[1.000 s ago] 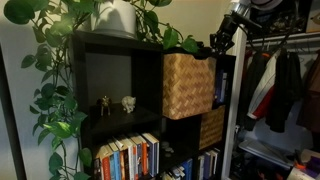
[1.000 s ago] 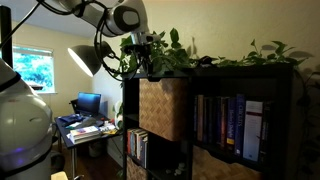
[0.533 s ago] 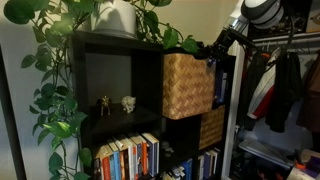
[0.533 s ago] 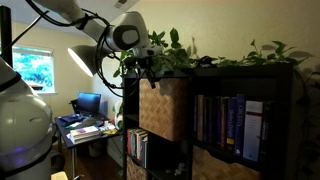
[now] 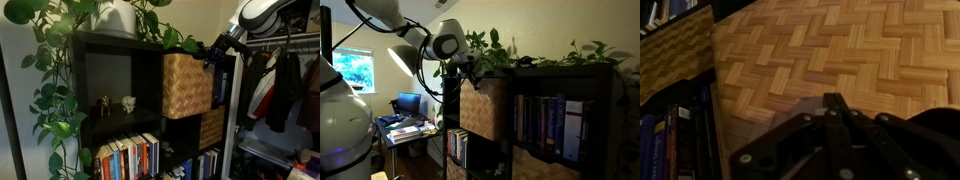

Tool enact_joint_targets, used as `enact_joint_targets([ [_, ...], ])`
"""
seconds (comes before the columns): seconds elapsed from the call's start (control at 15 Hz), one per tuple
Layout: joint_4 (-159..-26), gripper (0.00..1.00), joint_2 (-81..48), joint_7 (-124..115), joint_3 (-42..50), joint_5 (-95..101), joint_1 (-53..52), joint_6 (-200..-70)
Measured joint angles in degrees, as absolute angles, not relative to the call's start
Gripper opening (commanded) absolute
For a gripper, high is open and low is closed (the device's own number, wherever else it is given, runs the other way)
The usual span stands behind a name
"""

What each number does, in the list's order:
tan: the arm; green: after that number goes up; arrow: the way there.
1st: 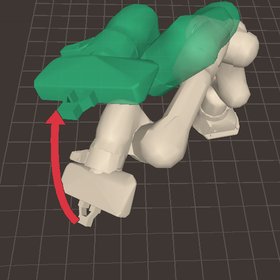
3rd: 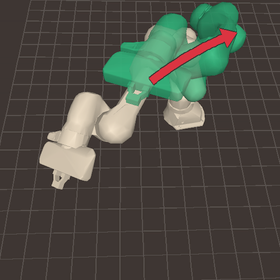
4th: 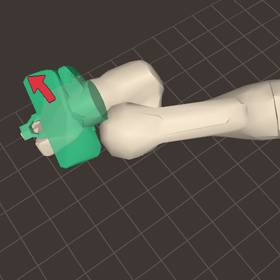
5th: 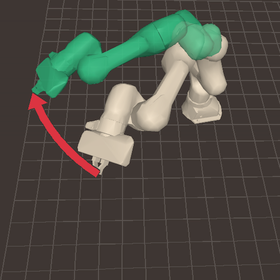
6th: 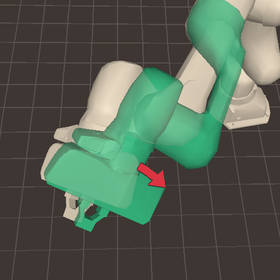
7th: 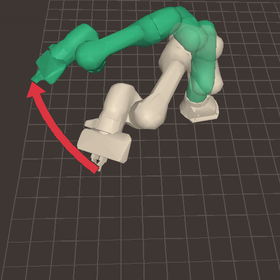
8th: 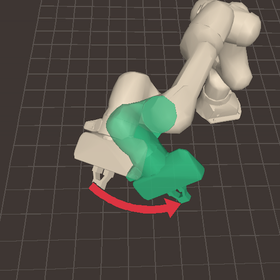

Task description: Pull out the top brown basket then remove the black sock from the basket and close push in the brown basket

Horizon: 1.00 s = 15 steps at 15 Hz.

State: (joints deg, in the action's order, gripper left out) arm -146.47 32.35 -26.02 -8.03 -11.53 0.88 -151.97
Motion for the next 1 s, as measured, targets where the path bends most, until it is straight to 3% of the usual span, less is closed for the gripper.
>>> enact_joint_targets([
  [1.0,-142.9,0.04,21.9,-21.7,-6.4,-11.7,-0.7,-163.3],
])
